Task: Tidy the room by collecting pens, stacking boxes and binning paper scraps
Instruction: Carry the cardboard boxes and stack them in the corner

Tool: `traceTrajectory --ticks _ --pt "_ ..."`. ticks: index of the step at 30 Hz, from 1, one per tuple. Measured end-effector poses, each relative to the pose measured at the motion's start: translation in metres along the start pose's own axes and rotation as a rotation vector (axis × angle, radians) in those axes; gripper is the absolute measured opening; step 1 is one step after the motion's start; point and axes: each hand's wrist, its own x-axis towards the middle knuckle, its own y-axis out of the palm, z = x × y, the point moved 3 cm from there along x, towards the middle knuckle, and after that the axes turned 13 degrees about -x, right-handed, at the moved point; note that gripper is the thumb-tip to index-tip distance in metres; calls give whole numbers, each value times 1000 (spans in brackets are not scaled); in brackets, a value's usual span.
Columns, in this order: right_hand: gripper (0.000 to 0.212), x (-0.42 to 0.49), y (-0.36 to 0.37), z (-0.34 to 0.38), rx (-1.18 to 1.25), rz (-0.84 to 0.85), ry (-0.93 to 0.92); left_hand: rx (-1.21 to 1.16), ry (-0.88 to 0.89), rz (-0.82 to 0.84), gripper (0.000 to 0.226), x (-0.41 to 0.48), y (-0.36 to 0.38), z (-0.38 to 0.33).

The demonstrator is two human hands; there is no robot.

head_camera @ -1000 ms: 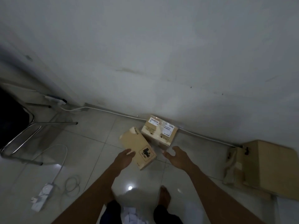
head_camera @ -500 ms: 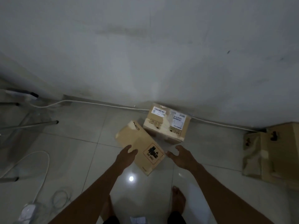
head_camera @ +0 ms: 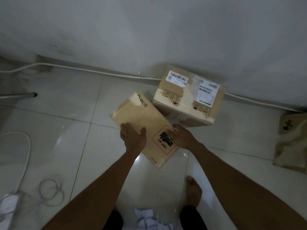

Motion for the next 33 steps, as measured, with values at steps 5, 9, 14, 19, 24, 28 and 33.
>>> traceTrajectory --ticks 5,9,14,19,24,28,33 --pt "45 -11 43 8 93 -110 -54 -33 -29 -42 91 -9 -3 39" --pt "53 -25 77 23 84 -50 -118 -110 -125 -196 76 -4 -31 70" --pt "64 -24 100 29 85 -48 -119 -288 -355 -322 63 10 -57 94" --pt "60 -4 110 26 15 -13 -83 -471 -408 -426 46 17 -66 114" --pt "58 16 116 15 -39 -38 -43 -664 -439 -412 35 32 -79 141" --pt "67 32 111 8 -23 -130 -27 -810 -503 -326 25 51 -87 156" --pt "85 65 102 9 89 -107 37 -864 -594 -142 25 83 -90 168"
